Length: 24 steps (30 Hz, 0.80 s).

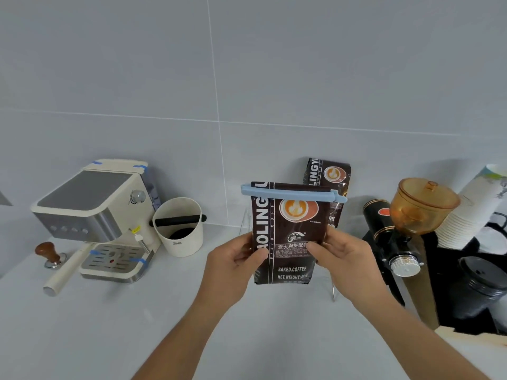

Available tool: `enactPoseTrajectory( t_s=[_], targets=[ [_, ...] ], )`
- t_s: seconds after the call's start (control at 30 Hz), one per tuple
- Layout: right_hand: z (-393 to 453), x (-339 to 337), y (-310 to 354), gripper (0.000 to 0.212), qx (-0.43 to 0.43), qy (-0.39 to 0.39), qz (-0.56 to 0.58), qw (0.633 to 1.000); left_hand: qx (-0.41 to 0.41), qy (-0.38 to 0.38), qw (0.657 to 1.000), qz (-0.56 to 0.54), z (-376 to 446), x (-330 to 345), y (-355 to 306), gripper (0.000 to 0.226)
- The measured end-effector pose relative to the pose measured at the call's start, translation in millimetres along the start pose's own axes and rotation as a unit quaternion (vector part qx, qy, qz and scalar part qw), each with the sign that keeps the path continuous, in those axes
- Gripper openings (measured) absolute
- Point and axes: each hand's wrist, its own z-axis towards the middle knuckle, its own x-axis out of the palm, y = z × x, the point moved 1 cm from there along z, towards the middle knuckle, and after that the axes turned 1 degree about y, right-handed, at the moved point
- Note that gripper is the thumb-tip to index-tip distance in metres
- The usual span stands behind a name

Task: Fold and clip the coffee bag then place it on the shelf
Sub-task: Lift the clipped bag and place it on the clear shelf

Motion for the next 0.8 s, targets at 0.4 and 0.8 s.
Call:
enactPoseTrajectory(
  t_s=[0.4,0.8],
  targets=[
    [71.1,6.2,36.0,0.032,-0.022,-0.004,0.055,0.998,0.048,-0.006,0.999,0.015,72.5,-15.9,-31.0,0.027],
    [146.4,28.3,-5.2,0.033,0.043,-0.046,0.057,0.996,-0.016,-0.018,0.999,-0.023,150.6,-17.1,10.6,0.026]
  ],
)
